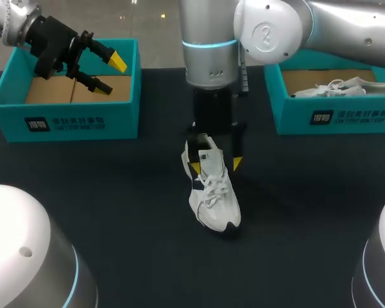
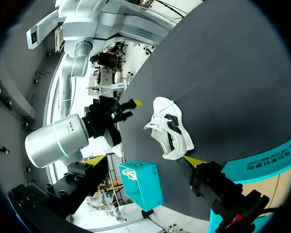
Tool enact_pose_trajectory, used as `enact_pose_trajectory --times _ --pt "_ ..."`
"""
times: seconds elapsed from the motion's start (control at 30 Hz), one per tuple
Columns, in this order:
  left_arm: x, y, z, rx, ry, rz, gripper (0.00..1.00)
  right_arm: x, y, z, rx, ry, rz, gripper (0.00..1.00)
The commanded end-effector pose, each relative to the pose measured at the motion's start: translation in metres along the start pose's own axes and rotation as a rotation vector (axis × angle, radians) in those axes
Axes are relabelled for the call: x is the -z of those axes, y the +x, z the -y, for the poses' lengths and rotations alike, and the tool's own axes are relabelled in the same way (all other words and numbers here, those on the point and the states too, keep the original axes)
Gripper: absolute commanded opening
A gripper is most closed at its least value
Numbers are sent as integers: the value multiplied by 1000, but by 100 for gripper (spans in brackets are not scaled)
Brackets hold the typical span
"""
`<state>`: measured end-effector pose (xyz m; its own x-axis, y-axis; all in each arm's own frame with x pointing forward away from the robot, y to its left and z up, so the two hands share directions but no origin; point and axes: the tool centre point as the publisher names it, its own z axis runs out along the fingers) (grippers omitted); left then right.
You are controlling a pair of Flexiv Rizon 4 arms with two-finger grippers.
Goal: Take the shoe out of the shoebox, open the shoe tongue, remove and reinsert the insole, then place the shoe into the shoebox
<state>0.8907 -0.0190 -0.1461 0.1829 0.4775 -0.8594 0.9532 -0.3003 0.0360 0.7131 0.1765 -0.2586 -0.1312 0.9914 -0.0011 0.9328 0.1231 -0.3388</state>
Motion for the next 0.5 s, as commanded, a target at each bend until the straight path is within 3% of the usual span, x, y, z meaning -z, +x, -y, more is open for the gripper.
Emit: enact_pose_trajectory --times 0.03,0.23,0.5 --pt "0 0 0 -1 1 -3 100 -11 0 -2 13 -12 -11 0" --pt "0 0 0 -1 1 -3 100 -27 5 -22 51 -40 -9 0" --pt "0 0 0 -1 1 -3 100 -23 3 -28 73 -33 -3 0"
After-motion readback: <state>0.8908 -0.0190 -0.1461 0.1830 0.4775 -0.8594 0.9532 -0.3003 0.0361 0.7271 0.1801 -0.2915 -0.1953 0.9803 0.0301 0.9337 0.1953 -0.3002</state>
